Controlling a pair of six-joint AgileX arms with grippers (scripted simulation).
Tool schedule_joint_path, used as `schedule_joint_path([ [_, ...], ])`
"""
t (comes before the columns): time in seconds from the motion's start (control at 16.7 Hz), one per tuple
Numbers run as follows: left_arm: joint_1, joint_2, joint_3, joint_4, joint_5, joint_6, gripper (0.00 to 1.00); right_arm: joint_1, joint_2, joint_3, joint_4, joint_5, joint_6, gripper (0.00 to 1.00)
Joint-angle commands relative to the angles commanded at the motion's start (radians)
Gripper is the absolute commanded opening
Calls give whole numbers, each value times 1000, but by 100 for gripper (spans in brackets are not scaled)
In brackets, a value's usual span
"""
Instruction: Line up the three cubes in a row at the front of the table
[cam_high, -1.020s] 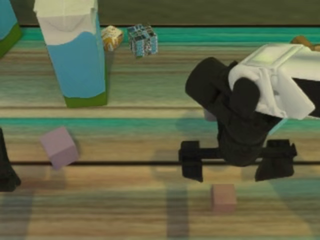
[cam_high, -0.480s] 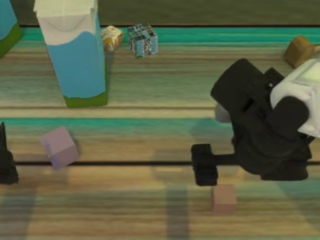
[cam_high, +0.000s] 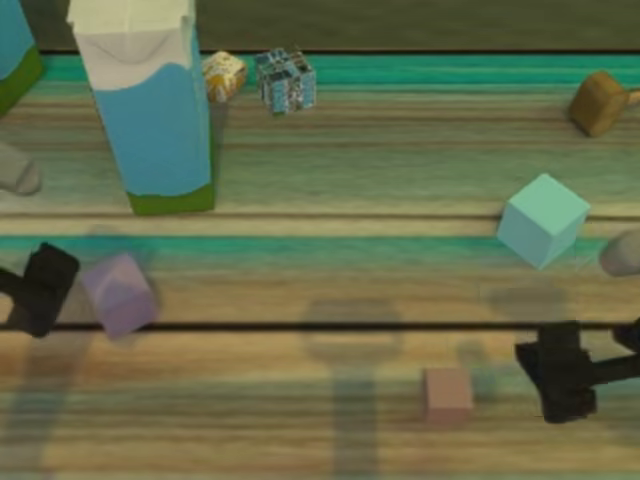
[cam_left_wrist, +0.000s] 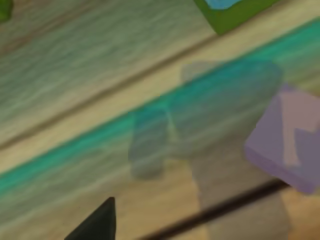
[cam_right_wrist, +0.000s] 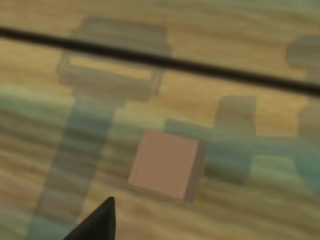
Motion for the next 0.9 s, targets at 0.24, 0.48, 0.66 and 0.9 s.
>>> schedule_joint_path([
  [0.24,-38,385,259,-208,-1,157,100,-174,-368,-280,192,-6,-154,100],
  [0.48,-70,682,481,-373,0,286,100,-363,-640,-459,362,-2,-279,100],
  [0.66,-87,847,605,-457,1,355,100,-486,-774,-527,465,2,-340,100],
  [0.9,-96,930,677,-501,3,394,100,-568,-864,-558,532,4,-372,100],
])
